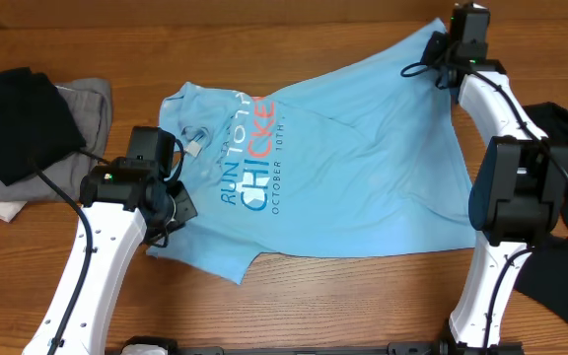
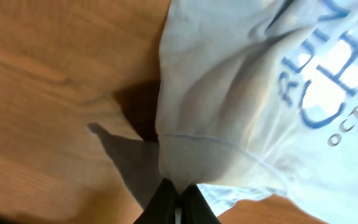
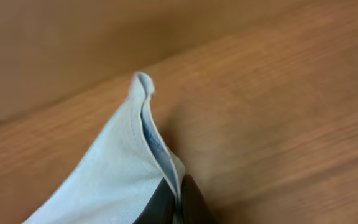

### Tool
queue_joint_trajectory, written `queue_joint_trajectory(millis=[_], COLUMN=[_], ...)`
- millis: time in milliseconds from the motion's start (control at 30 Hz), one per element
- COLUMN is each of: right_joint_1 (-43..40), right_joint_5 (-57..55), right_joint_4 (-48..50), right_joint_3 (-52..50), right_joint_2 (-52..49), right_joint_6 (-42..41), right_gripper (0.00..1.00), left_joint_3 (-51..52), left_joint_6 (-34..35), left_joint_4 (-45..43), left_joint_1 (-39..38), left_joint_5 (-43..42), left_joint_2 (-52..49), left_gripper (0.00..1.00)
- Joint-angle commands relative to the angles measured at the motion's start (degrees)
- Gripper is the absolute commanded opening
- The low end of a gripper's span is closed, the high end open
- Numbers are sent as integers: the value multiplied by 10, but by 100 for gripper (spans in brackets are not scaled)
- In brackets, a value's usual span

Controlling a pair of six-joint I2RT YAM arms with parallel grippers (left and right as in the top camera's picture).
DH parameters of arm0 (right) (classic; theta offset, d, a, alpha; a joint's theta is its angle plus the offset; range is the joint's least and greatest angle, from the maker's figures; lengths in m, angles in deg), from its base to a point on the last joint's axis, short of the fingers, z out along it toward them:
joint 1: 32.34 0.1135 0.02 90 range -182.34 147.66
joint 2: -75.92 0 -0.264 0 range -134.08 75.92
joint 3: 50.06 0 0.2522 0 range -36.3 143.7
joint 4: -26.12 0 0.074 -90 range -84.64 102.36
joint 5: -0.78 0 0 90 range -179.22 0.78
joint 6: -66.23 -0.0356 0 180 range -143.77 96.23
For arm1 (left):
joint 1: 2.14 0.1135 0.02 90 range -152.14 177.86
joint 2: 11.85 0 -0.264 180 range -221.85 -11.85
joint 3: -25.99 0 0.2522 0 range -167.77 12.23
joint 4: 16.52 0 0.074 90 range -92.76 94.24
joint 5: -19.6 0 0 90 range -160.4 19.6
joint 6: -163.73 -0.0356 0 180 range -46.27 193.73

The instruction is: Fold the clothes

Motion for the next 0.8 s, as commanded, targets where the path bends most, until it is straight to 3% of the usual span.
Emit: queue_joint_trajectory(millis=[0, 200, 300, 400, 467, 600, 633, 700, 767], right_joint_1=[-3, -27, -48, -67, -74, -75, -74, -70, -66], right_joint_5=[-42, -125, -109, -55, -25, 20, 24, 28, 51], right_joint_4=[-7, -73, -101, -104, -93, -73, -75, -75, -69], right_joint_3=[12, 12, 12, 11, 11, 12, 12, 12, 13], right_joint_2=[-2, -3, -8, -11, -11, -8, -6, 3, 17], right_joint_6=[-28, -155, -217, -224, -210, -135, -121, -101, -77], right_gripper=[4, 4, 4, 4, 13, 61, 68, 76, 76], left_joint_3=[2, 2, 2, 2, 2, 2, 2, 2, 2], left_joint_6=[-5, -5, -5, -5, -5, -5, -5, -5, -5], left_joint_4=[-12, 0, 12, 18, 17, 16, 16, 17, 17], left_joint_1=[0, 0, 0, 0, 0, 0, 0, 0, 0], left_joint_5=[-4, -4, -4, -4, -4, -4, -4, -4, -5], left_joint_2=[-1, -1, -1, -1, -1, -1, -1, -1, -1], left_gripper=[7, 6, 6, 6, 6, 6, 6, 6, 6])
